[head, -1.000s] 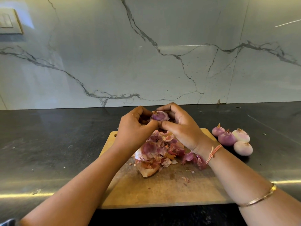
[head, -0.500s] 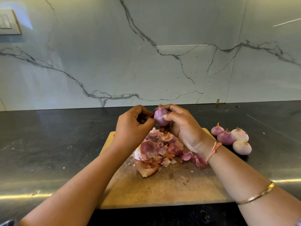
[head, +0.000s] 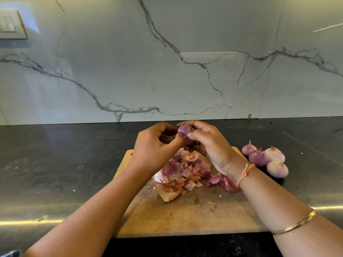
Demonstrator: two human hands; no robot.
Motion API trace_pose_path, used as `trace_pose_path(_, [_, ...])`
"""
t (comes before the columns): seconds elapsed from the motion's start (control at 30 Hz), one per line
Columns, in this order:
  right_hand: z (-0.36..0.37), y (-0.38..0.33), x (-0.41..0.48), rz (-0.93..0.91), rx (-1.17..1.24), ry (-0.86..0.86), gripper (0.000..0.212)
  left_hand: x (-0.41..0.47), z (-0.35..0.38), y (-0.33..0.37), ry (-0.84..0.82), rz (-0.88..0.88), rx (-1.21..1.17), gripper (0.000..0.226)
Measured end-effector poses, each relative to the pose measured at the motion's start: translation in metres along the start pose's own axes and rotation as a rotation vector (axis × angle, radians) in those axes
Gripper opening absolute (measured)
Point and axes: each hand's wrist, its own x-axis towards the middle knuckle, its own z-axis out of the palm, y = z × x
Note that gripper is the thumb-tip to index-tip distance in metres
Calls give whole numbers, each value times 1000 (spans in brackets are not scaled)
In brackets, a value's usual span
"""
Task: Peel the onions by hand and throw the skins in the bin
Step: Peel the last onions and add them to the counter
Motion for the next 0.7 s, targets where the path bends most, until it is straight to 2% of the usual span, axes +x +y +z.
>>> trace_pose_path(0.27, [4, -4, -5, -66, -58, -64, 25, 1, 3, -3, 44, -7, 74, 9])
trace_pose_path(0.33, [4, -4, -6, -63, -52, -84, 18, 2, 2, -5, 57, 2, 104, 11])
trace_pose_path(0.43, [3, -5, -6, -41, -58, -98, 21, 4, 2, -6, 65, 7, 128, 9])
trace_pose_path(0.57, [1, -3, -2, -13, -24, -63, 23, 4, 2, -6, 88, -23, 56, 8])
trace_pose_path(0.7, [2, -5, -2, 21, 137, -62, 27, 5, 2, -2, 105, -69, -43, 15])
